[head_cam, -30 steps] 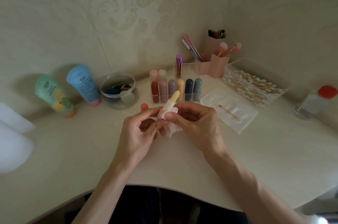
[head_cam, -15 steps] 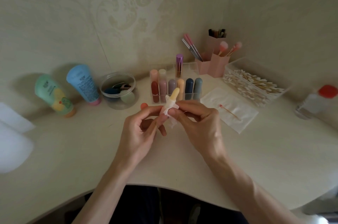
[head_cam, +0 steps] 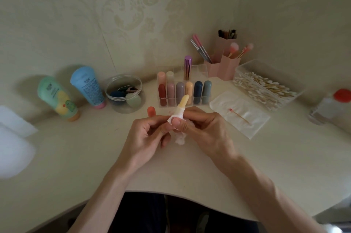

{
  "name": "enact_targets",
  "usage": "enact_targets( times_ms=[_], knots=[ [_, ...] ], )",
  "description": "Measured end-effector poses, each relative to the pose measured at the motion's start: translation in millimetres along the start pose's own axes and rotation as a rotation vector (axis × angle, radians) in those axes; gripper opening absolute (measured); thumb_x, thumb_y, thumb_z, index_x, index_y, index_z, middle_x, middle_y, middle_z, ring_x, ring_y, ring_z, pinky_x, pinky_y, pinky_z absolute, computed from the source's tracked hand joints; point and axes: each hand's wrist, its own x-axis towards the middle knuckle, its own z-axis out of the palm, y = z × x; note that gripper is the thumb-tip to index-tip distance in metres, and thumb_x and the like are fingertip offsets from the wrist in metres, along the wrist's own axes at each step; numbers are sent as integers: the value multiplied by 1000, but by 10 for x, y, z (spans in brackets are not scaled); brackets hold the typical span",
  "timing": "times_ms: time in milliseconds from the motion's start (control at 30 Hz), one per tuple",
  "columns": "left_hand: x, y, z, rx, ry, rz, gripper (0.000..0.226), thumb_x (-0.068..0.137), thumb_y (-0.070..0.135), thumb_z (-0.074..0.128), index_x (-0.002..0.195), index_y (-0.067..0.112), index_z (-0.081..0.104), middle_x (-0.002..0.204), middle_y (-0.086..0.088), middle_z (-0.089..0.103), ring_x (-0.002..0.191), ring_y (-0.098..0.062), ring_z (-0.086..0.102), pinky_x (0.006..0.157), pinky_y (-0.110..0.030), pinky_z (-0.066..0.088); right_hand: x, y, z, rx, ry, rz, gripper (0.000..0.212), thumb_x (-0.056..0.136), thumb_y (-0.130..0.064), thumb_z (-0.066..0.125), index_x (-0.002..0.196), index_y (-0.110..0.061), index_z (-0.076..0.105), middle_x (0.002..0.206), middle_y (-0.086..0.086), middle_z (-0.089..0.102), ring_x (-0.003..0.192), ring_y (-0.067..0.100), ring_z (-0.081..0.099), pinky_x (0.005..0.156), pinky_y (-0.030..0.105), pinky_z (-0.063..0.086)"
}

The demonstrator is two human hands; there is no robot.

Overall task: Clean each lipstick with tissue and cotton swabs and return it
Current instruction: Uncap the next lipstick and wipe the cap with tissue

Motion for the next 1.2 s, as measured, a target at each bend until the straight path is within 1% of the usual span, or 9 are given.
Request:
enact_targets(
  times_ms=[233,367,433,533,600,733,867,1000,1200],
  knots=[
    [15,62,-44,-48,-171,-95,28,99,20,56,99,0,76,56,6,57,54,-13,44,58,-18,40,31,-39,-96,-27,-115,42,19,88,-21,82,101,-7,83,104,3,75,98,19,71,94,40,57],
    [38,67,-52,-61,-228,-105,31,100,22,52,96,1,74,60,5,58,58,-13,47,61,-18,42,29,-72,-92,-13,-103,83,16,89,-21,83,99,-8,84,105,6,74,96,25,72,94,48,59],
    [40,52,-20,-96,-167,-103,31,99,23,54,99,0,74,64,1,65,59,-14,52,61,-20,44,31,-85,-62,18,-31,86,18,87,-24,84,94,-7,84,102,8,75,97,28,72,92,47,58],
    [10,40,39,-50,-21,-33,21,95,24,63,103,9,77,72,-7,73,60,-16,62,58,-20,47,30,-102,-35,77,36,112,16,85,-22,85,91,-7,83,96,0,75,90,14,71,82,26,54],
    [-2,41,55,-23,57,19,19,91,22,70,105,11,77,77,-6,76,59,-18,66,57,-17,47,24,-98,-27,77,47,110,15,85,-21,85,91,-7,83,95,-3,75,89,10,70,80,20,51],
    [-6,79,73,-27,79,38,23,83,20,78,106,13,76,82,-5,78,64,-19,72,61,-18,52,16,-83,6,109,86,104,21,84,-22,86,95,-5,83,101,6,78,94,21,74,84,31,57],
    [-46,103,110,46,185,90,26,78,2,85,98,11,71,87,0,79,70,-22,77,68,-29,60,8,-95,56,176,72,149,26,85,-24,85,100,-3,82,99,11,79,92,30,76,87,43,61],
    [-106,85,112,202,256,210,22,76,23,83,94,15,73,85,7,79,69,-15,77,67,-31,61,7,-98,58,224,41,194,27,89,-24,82,102,-1,81,96,18,79,84,31,76,82,41,59],
    [-71,37,105,182,172,188,15,87,19,77,99,9,76,76,4,75,65,-18,72,66,-24,56,-10,-91,30,205,42,164,25,92,-23,80,101,0,80,95,20,78,87,32,74,90,48,59]
  ],
)
